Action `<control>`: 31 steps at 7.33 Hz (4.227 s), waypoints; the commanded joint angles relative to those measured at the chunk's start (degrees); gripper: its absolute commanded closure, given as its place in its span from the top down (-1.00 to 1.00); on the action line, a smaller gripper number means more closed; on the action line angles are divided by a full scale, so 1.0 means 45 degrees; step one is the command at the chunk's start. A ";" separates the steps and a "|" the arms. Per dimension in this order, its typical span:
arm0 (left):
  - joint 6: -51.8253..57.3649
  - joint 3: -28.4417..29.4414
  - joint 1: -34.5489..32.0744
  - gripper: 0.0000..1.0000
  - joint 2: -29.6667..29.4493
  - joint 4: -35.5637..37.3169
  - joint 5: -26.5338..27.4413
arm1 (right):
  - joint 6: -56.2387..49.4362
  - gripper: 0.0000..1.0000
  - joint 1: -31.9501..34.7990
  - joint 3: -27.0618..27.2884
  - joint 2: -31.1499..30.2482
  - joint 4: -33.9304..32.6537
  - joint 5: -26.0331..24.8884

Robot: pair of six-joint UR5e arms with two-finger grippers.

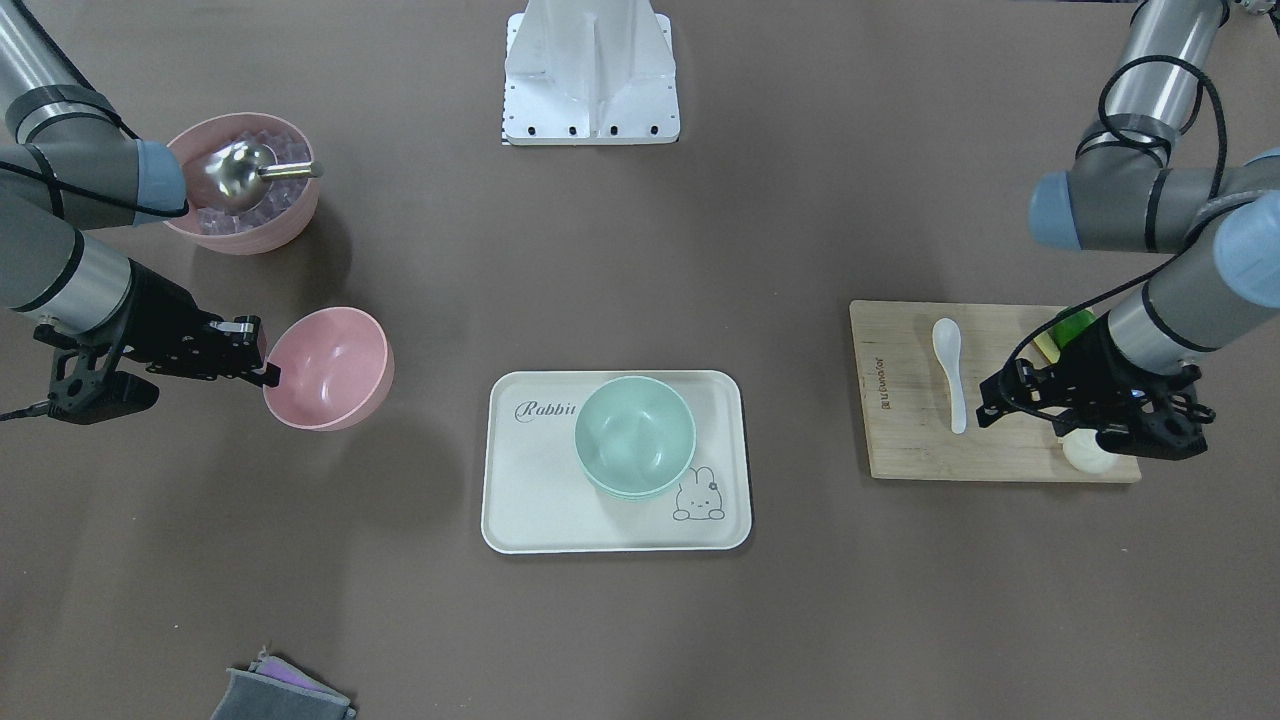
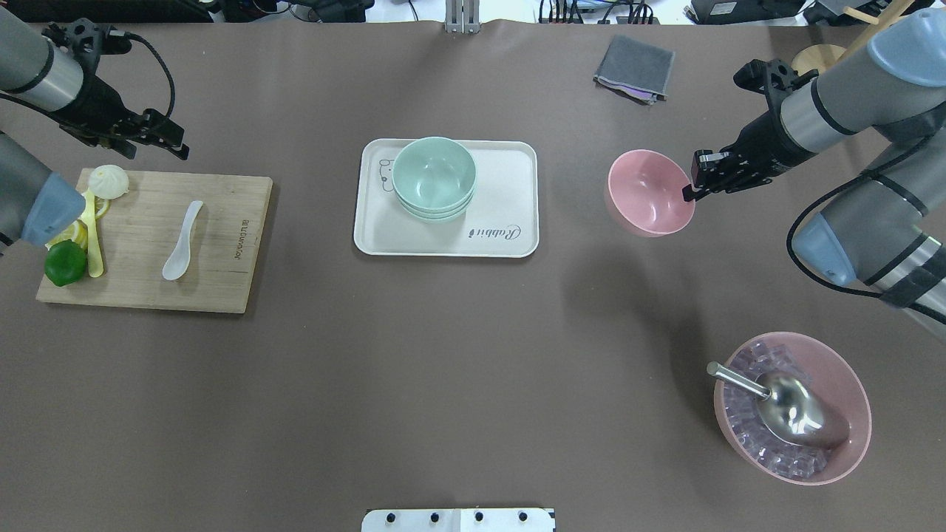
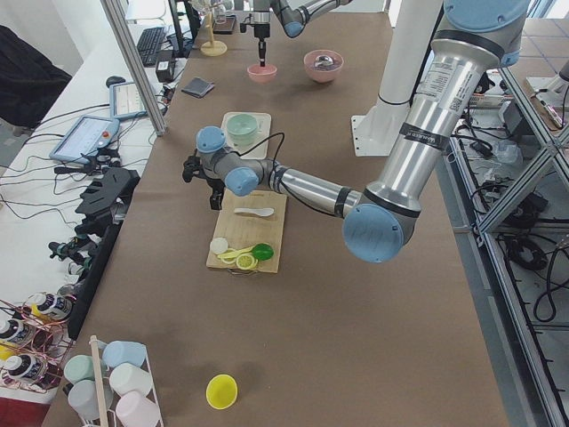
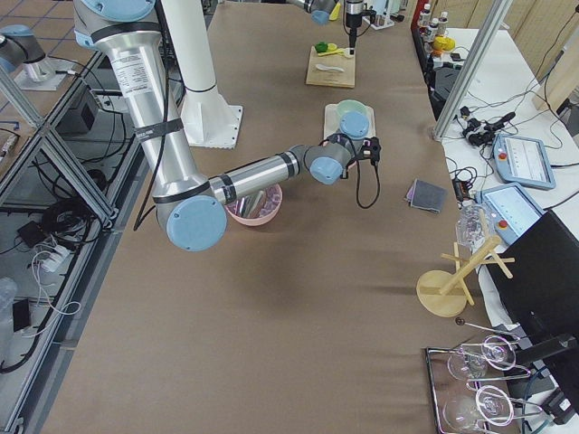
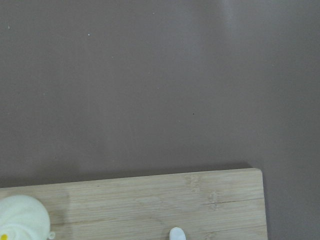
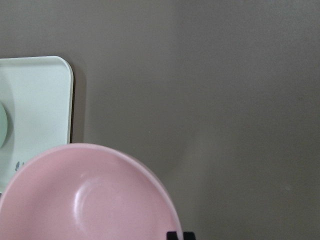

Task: Stack pink bowl on green and place spoon
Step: 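Grasp the pink bowl rim with the right gripper while the left grasps the spoon, then hold the pink bowl with the right gripper and the white spoon with the left gripper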

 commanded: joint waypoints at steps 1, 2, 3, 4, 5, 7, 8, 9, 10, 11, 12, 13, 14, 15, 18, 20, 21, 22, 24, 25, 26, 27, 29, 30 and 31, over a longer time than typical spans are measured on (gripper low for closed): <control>-0.0357 -0.0046 0.0533 0.91 0.0246 -0.0001 0.0617 | 0.0384 -1.00 0.0078 0.0045 0.0314 0.0009 0.0000; -0.0397 -0.0066 0.0805 0.90 0.0344 -0.0021 0.1141 | 0.0561 -1.00 0.0097 0.0045 0.0471 0.0009 0.0000; -0.0436 -0.0085 0.1040 0.79 0.0539 -0.0060 0.1204 | 0.0853 -1.00 0.0098 0.0045 0.0724 0.0009 -0.0019; -0.0437 -0.0259 0.1178 0.68 0.0637 -0.0060 0.1205 | 0.1010 -1.00 0.0098 0.0045 0.0881 0.0009 -0.0078; -0.0417 -0.0493 0.1353 0.48 0.0986 -0.0060 0.1205 | 0.1321 -1.00 0.0098 0.0025 0.1037 -0.0011 -0.0098; -0.0533 -0.0671 0.1665 0.41 0.1126 -0.0041 0.1224 | 0.1383 -1.00 0.0098 0.0006 0.1058 0.0009 -0.0137; -0.0960 -0.0671 0.1900 0.40 0.1107 -0.0060 0.1205 | 0.1383 -1.00 0.0098 0.0005 0.1058 0.0009 -0.0137; -0.1215 -0.0845 0.2134 0.34 0.1088 -0.0060 0.1224 | 0.1402 -1.00 0.0098 0.0025 0.1058 0.0009 -0.0117; -0.1295 -0.0866 0.2214 0.21 0.1107 -0.0041 0.1224 | 0.1403 -1.00 0.0098 0.0006 0.1058 -0.0011 -0.0117; -0.1296 -0.0847 0.2214 0.18 0.1107 -0.0040 0.1224 | 0.1403 -1.00 0.0098 0.0006 0.1058 -0.0011 -0.0117; -0.1257 -0.0828 0.2214 0.17 0.1165 -0.0040 0.1224 | 0.1403 -1.00 0.0098 0.0005 0.1058 -0.0011 -0.0137; -0.1180 -0.0828 0.2195 0.17 0.1204 -0.0021 0.1224 | 0.1403 -1.00 0.0098 0.0005 0.1058 -0.0011 -0.0137; -0.1140 -0.0847 0.2195 0.17 0.1282 -0.0021 0.1224 | 0.1403 -1.00 0.0098 0.0005 0.1058 -0.0011 -0.0137; -0.1140 -0.0866 0.2176 0.18 0.1283 -0.0021 0.1244 | 0.1403 -1.00 0.0098 0.0005 0.1078 -0.0011 -0.0137; -0.1198 -0.0905 0.2078 -0.19 0.1302 -0.0021 0.1244 | 0.1403 -1.00 0.0098 0.0005 0.1078 -0.0011 -0.0137; -0.1218 -0.0964 0.2039 -0.35 0.1302 -0.0002 0.1244 | 0.1403 -1.00 0.0117 -0.0033 0.1078 -0.0011 -0.0117; -0.1218 -0.1003 0.2019 -0.37 0.1302 -0.0001 0.1263 | 0.1403 -1.00 0.0117 -0.0034 0.1078 -0.0011 -0.0137; -0.1218 -0.1081 0.2019 -0.41 0.1302 -0.0001 0.1418 | 0.1403 -1.00 0.0117 -0.0034 0.1078 -0.0011 -0.0117; -0.1218 -0.1120 0.2019 -0.22 0.1302 0.0038 0.1498 | 0.1403 -1.00 0.0136 -0.0053 0.1078 -0.0011 -0.0137; -0.1218 -0.1121 0.2019 -0.20 0.1322 0.0038 0.1498 | 0.1403 -1.00 0.0156 -0.0053 0.1078 -0.0011 -0.0117; -0.1218 -0.1121 0.2019 -0.12 0.1303 0.0038 0.1498 | 0.1403 -1.00 0.0176 -0.0053 0.1078 -0.0011 -0.0117; -0.1237 -0.1121 0.2019 -0.10 0.1322 0.0038 0.1498 | 0.1403 -1.00 0.0176 -0.0034 0.1078 -0.0011 -0.0117; -0.1315 -0.1179 0.2019 -0.12 0.1419 0.0057 0.1672 | 0.1422 -1.00 0.0195 -0.0014 0.1078 -0.0011 -0.0117; -0.1335 -0.1295 0.2038 -0.12 0.1458 0.0096 0.1944 | 0.1422 -1.00 0.0195 0.0005 0.1078 -0.0011 -0.0117; -0.1335 -0.1316 0.2058 -0.12 0.1517 0.0096 0.1966 | 0.1422 -1.00 0.0195 0.0005 0.1078 -0.0011 -0.0117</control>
